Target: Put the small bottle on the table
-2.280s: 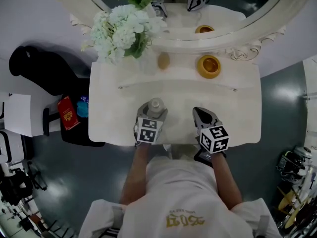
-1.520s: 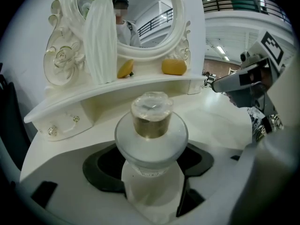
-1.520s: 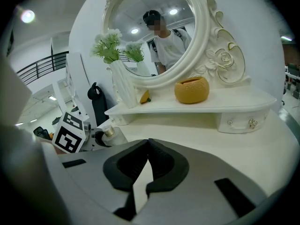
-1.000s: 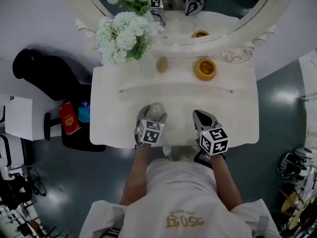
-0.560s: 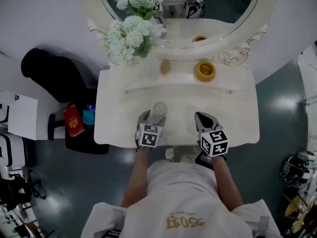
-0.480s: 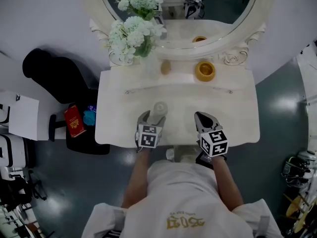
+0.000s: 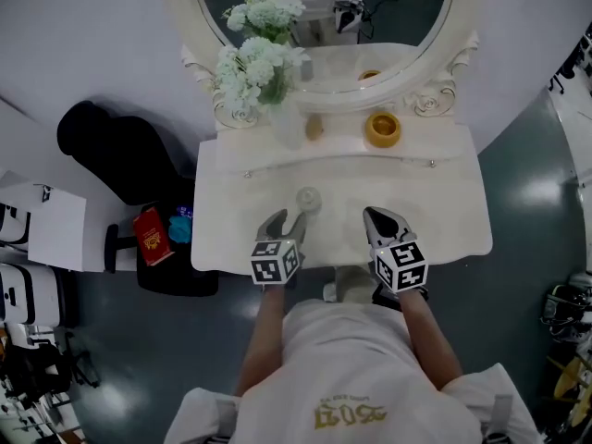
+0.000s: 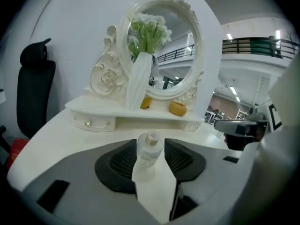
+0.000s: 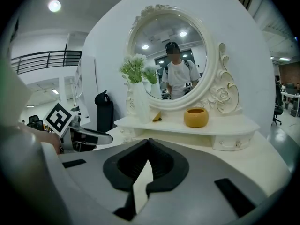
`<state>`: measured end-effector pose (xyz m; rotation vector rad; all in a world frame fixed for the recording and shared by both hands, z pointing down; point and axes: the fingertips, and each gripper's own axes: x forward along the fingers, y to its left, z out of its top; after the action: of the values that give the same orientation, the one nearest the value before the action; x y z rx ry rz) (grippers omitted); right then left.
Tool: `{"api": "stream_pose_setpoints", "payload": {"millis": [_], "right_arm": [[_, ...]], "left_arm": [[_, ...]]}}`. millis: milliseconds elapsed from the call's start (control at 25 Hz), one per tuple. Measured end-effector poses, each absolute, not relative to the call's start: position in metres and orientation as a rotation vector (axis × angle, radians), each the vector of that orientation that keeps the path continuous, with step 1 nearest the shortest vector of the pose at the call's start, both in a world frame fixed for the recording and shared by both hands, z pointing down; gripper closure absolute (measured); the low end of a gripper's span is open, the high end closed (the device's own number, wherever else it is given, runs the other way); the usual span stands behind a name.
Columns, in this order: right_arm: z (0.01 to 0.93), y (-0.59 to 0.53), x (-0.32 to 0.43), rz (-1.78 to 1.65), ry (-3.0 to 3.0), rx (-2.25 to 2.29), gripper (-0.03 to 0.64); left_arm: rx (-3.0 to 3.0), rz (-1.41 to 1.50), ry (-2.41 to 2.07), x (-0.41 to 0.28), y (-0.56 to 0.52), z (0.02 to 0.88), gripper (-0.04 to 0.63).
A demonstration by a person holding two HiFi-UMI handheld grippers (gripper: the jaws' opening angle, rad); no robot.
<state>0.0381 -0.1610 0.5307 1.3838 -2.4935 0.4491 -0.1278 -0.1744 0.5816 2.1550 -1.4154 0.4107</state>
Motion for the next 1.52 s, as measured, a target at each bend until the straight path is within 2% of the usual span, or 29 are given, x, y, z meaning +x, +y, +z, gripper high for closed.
{"api": "stream_pose_setpoints", "payload": {"millis": [80, 160, 280, 1520], "right_arm": [[0.529, -0.158, 0.036, 0.439, -2.500, 1.383, 0.603], [0.525, -0.157, 0.034, 0.424, -2.506, 1.385, 0.603], [0.519, -0.157, 0.030, 0.407, -2.517, 1.386, 0.604], [0.511, -0.160, 0.030, 0.398, -2.532, 1.423, 0.604]], "left_arm": [[2.198, 0.360, -1.459, -0.129, -0.174, 0.562, 0.438], [2.247, 0.303, -1.489, -0.129, -0.174, 0.543, 0.528], [2.273, 0.258, -1.499, -0.129, -0.173, 0.528, 0.579], [2.256, 0.273, -1.450, -0.135, -0.170, 0.535, 0.580]]}}
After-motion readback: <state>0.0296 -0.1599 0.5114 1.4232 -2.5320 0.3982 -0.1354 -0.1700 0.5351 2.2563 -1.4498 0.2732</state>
